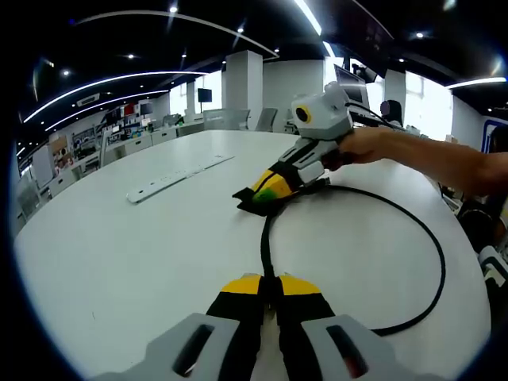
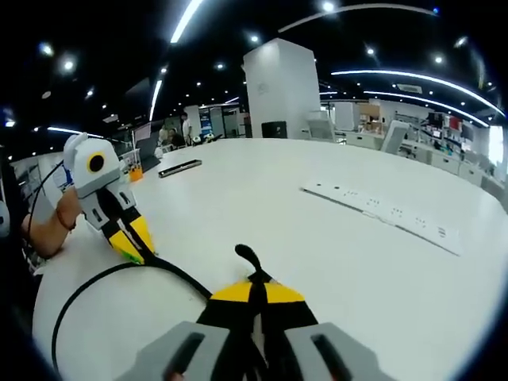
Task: Find the charging cable on the desk, coil it up and secure with Velcro.
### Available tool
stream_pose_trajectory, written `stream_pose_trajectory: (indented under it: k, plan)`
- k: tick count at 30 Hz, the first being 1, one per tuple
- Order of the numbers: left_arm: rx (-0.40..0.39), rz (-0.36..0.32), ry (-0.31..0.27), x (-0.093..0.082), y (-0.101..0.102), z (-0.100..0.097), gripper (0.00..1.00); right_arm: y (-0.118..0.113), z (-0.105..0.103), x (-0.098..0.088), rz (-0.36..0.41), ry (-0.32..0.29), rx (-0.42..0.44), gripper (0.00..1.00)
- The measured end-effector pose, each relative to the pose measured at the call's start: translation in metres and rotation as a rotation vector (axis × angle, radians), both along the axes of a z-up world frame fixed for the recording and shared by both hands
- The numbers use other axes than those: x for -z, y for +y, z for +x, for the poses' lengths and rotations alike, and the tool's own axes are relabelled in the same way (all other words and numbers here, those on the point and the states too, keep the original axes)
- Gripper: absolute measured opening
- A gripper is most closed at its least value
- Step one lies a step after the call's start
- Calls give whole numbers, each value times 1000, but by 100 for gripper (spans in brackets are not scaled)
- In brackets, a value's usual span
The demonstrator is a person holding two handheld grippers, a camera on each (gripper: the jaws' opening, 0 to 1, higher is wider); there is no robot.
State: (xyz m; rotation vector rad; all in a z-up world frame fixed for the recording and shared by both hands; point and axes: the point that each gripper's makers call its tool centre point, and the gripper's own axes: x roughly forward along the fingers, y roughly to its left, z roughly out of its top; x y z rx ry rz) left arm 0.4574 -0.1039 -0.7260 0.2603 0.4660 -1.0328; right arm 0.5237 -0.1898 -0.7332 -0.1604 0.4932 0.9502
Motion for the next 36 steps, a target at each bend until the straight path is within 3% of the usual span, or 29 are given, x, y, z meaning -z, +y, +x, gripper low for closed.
stream_pose_trajectory:
  k: [8,10,16,19,29,36]
  plan:
    - [1,-1,0,0,1,0,7,-3,4,0,-15,-14,25,7]
    - [1,-1,-1,-1,1,0,7,-3,7,0,-41,-56,25,7]
    - [1,-3,-1,-1,2,0,7,-3,8,0,-17,-59,40,7]
    - [1,-4,0,-1,3,0,7,-9,14,-1,-45,-88,83,16]
    - [1,-6,-1,-1,3,2,7,-10,15,-3,-72,-118,95,15]
    - [2,-5,-2,-1,3,2,7,-19,11,-17,35,-101,118,8]
